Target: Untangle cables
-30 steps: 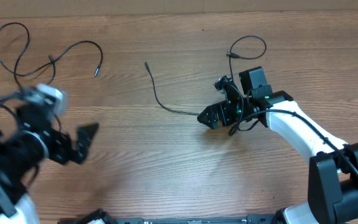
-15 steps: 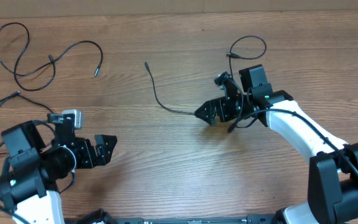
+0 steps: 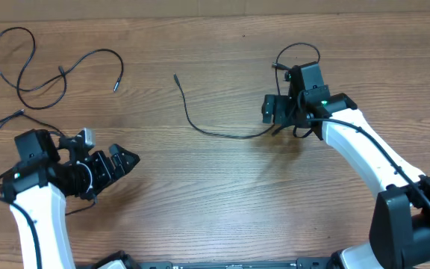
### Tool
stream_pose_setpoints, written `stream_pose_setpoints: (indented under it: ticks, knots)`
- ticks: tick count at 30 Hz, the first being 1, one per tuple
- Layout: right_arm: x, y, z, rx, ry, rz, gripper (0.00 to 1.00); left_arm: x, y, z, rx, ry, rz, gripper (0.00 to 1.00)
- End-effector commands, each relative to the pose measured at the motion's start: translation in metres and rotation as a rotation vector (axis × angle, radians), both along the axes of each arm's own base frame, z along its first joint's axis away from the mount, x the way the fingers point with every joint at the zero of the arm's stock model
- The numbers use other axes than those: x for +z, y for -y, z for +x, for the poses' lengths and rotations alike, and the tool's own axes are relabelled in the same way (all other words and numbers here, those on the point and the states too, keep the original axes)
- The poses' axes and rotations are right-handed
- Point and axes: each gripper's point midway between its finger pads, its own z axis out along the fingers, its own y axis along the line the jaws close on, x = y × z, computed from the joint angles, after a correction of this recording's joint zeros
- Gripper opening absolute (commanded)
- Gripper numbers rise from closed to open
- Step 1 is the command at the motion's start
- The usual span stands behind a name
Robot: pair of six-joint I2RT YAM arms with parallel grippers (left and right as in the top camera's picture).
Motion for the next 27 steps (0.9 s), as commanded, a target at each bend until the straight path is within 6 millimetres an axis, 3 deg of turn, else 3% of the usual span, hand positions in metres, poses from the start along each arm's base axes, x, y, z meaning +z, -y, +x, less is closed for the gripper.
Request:
stream_pose_setpoints:
  ticks: [1, 11, 13, 17, 23, 27]
  knots:
    - [-0.006, 0.014, 0.007, -0.118, -0.007, -0.037, 0.94, -0.011, 0.006, -0.003, 0.031, -0.083, -0.068, 1.0]
    - [-0.03, 0.014, 0.007, -0.235, -0.067, 0.003, 0.88, 0.007, 0.037, 0.024, -0.107, 0.078, -0.183, 1.0]
    - [-0.021, 0.015, 0.015, -0.242, -0.029, 0.02, 1.0, 0.003, 0.045, 0.028, -0.116, 0.063, -0.152, 1.0]
    - [0.01, 0.03, 0.028, -0.282, 0.026, 0.048, 1.0, -0.006, 0.067, 0.04, -0.112, 0.022, -0.063, 1.0]
    - [0.06, 0.081, 0.021, -0.428, 0.042, 0.069, 1.0, -0.012, 0.119, 0.064, -0.086, 0.096, 0.159, 1.0]
    - [0.078, 0.118, 0.006, -0.591, 0.043, 0.11, 1.0, -0.006, 0.147, 0.075, 0.031, 0.17, 0.234, 1.0]
